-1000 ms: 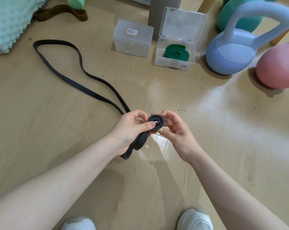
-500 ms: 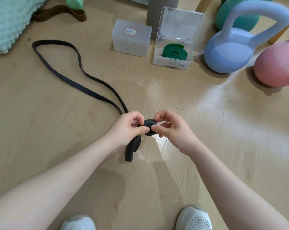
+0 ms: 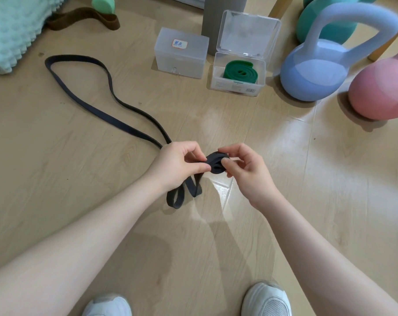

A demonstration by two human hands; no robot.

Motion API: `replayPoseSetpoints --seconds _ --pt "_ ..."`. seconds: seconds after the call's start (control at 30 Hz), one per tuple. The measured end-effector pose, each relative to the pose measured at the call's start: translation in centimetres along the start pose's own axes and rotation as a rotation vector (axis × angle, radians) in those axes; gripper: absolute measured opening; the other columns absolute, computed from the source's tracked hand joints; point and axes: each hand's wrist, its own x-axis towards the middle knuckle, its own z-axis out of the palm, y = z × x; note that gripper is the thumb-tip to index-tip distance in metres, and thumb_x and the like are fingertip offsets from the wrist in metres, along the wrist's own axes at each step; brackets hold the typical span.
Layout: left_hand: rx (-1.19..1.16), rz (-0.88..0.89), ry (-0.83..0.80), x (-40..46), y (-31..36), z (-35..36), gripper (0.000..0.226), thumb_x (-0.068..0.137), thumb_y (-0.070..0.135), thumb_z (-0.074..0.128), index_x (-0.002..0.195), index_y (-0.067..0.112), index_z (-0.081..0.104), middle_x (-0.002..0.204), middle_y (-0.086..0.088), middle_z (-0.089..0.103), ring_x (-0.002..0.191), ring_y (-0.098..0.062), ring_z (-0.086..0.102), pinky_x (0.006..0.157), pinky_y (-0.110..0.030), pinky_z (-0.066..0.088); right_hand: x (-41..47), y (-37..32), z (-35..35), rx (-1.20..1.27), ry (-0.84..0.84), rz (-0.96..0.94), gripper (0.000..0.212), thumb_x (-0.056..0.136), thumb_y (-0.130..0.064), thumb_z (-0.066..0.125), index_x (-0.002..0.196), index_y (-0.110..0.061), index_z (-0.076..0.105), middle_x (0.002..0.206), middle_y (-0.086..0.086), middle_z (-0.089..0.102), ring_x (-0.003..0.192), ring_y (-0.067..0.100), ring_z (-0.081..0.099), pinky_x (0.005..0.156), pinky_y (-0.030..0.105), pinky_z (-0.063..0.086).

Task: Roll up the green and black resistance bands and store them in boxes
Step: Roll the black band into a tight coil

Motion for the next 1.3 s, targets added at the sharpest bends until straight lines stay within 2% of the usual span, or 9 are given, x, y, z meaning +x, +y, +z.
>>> replayPoseSetpoints --seconds 0.17,0.33,0.47,0.6,0.8,0.9,1.03,1.17,1.3 --pt "-0.319 -0.135 0.036 0.2 0.3 0.2 0.014 0.075 0.006 0.073 0.073 0.013 0.061 0.081 -0.014 0.068 0.075 -0.022 0.066 0.075 -0.036 0.055 0.0 -0.5 0.8 0.057 0.072 -0.033 0.023 0.09 -0.003 0.054 0.089 -0.024 0.06 0.096 0.005 0.063 0.067 0.007 0.057 0.063 0.017 0.046" --pt "-0.593 -0.173 0.154 -0.7 0.1 1.4 0.015 0.076 0.002 0.069 0.072 0.013 0.06 0.08 -0.01 0.067 0.081 -0.027 0.065 0.082 -0.042 0.054 -0.4 -0.5 1.5 0.279 0.081 -0.018 0.02 0.09 0.001 0.052 0.089 -0.017 0.061 0.086 0.0 0.062 0.067 0.004 0.058 0.062 0.019 0.047" --pt "-0.494 -0.057 0.074 -0.6 -0.1 0.7 0.018 0.076 -0.001 0.068 0.079 0.016 0.062 0.075 0.006 0.071 0.078 -0.013 0.069 0.075 -0.028 0.055 -0.3 -0.4 1.3 0.405 0.091 0.012 0.02 0.091 0.001 0.051 0.089 -0.015 0.061 0.084 0.004 0.065 0.071 0.014 0.055 0.062 0.022 0.044" --pt "-0.374 -0.029 -0.028 -0.5 0.0 0.4 0.02 0.077 0.0 0.068 0.083 0.019 0.062 0.086 0.005 0.07 0.086 -0.007 0.069 0.073 -0.019 0.053 -0.4 -0.4 0.6 0.449 0.085 0.054 0.017 0.091 0.001 0.05 0.091 -0.013 0.061 0.081 0.007 0.064 0.066 0.017 0.048 0.059 0.02 0.044" --pt "-0.461 -0.11 0.044 -0.6 -0.3 0.6 0.016 0.076 0.002 0.069 0.078 0.018 0.065 0.076 -0.002 0.068 0.071 -0.012 0.065 0.073 -0.029 0.054 -0.7 -0.4 0.8 0.46 0.047 0.1 0.015 0.092 -0.001 0.05 0.092 -0.012 0.06 0.081 0.006 0.065 0.063 0.013 0.052 0.061 0.02 0.046" --pt "-0.562 -0.16 0.125 -0.9 -0.1 1.1 0.018 0.074 0.004 0.07 0.078 0.021 0.066 0.079 0.003 0.069 0.075 -0.008 0.064 0.074 -0.023 0.05 -0.7 -0.4 1.1 0.551 0.048 0.124 0.015 0.092 -0.002 0.05 0.094 -0.012 0.06 0.082 0.004 0.068 0.07 0.013 0.058 0.063 0.018 0.049" --pt "-0.738 -0.237 0.147 -1.3 0.2 1.6 0.015 0.078 0.004 0.067 0.081 0.018 0.062 0.083 -0.002 0.067 0.081 -0.016 0.062 0.087 -0.036 0.051 -0.9 -0.5 1.9 0.657 0.078 0.154 0.014 0.092 -0.001 0.051 0.093 -0.012 0.059 0.08 0.005 0.067 0.066 0.013 0.057 0.061 0.017 0.05" --pt "-0.713 -0.205 0.239 -1.2 0.1 2.1 0.018 0.079 0.008 0.068 0.073 0.018 0.056 0.081 -0.005 0.063 0.082 -0.022 0.059 0.086 -0.041 0.051 -0.9 -0.3 2.7 0.795 0.105 0.199 0.015 0.092 0.002 0.048 0.092 -0.012 0.055 0.08 0.006 0.064 0.063 0.014 0.056 0.061 0.017 0.051" --pt "-0.619 -0.121 0.238 -1.0 -0.3 2.4 0.017 0.081 0.007 0.067 0.076 0.021 0.058 0.079 0.004 0.063 0.075 -0.007 0.061 0.073 -0.024 0.052 -1.2 0.2 3.1 0.884 0.104 0.232 0.015 0.092 0.002 0.048 0.093 -0.012 0.051 0.092 0.011 0.062 0.071 0.017 0.063 0.068 0.02 0.054"
